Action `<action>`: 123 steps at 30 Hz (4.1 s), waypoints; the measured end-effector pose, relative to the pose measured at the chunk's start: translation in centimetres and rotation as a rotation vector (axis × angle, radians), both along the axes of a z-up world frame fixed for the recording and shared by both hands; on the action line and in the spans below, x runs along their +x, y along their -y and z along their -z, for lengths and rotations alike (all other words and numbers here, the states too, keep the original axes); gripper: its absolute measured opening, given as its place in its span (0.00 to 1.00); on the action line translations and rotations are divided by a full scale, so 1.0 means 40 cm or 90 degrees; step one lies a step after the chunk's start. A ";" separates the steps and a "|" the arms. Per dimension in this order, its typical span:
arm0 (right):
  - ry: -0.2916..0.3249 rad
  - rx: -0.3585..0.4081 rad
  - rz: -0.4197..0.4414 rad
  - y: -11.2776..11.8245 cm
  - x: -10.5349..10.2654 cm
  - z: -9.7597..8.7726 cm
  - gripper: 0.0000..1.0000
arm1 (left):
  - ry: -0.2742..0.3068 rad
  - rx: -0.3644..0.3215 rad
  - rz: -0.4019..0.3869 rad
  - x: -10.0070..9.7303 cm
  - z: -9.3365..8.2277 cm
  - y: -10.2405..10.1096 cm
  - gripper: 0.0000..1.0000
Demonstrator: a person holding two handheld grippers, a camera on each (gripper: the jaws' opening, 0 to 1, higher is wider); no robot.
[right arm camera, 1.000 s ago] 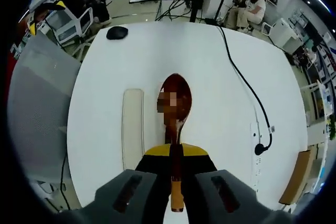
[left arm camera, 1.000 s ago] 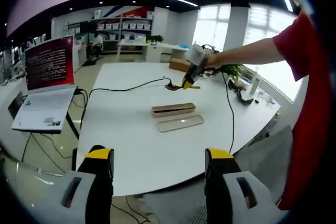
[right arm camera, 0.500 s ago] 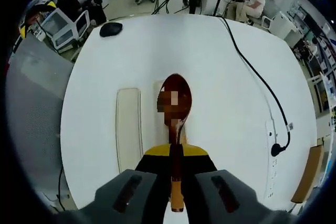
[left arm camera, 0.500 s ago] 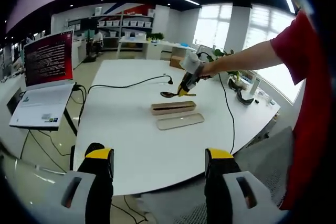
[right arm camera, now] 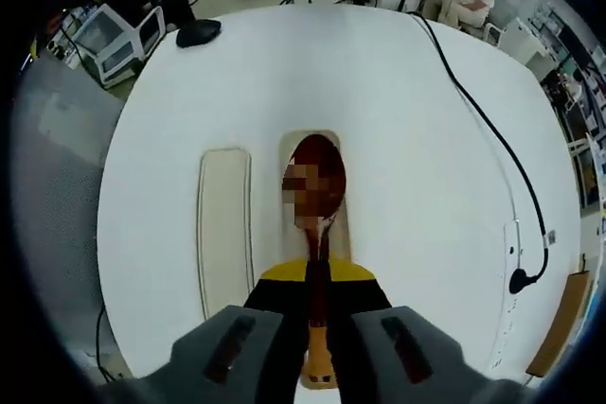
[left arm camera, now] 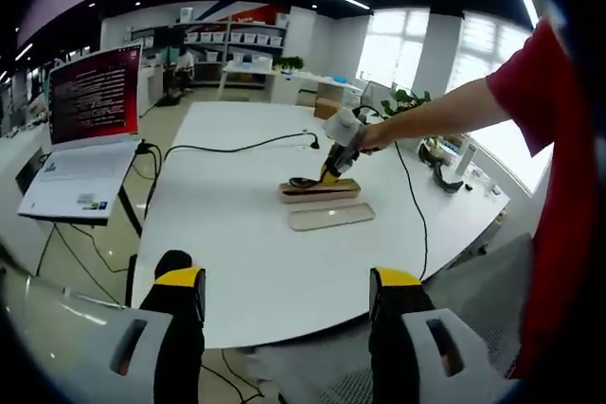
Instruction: Arrange the utensils inside the cutlery case until each visible utensil rests in its matching compartment.
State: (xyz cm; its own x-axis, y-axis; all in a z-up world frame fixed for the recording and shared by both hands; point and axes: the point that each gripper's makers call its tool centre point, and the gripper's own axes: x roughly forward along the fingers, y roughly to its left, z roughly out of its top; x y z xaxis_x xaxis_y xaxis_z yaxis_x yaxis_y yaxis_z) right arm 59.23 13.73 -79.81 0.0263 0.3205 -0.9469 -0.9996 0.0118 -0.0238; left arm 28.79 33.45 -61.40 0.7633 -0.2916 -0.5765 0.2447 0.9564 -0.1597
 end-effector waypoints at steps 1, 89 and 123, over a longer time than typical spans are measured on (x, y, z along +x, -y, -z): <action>-0.001 -0.001 0.001 -0.001 -0.002 0.004 0.01 | -0.001 0.000 0.000 0.000 0.001 -0.001 0.72; 0.171 0.233 0.401 0.332 -0.281 -0.383 0.60 | 0.083 0.049 0.271 0.193 -0.099 0.136 0.73; 0.170 0.296 0.456 0.344 -0.271 -0.150 0.56 | 0.068 0.083 0.331 0.426 0.180 0.299 0.73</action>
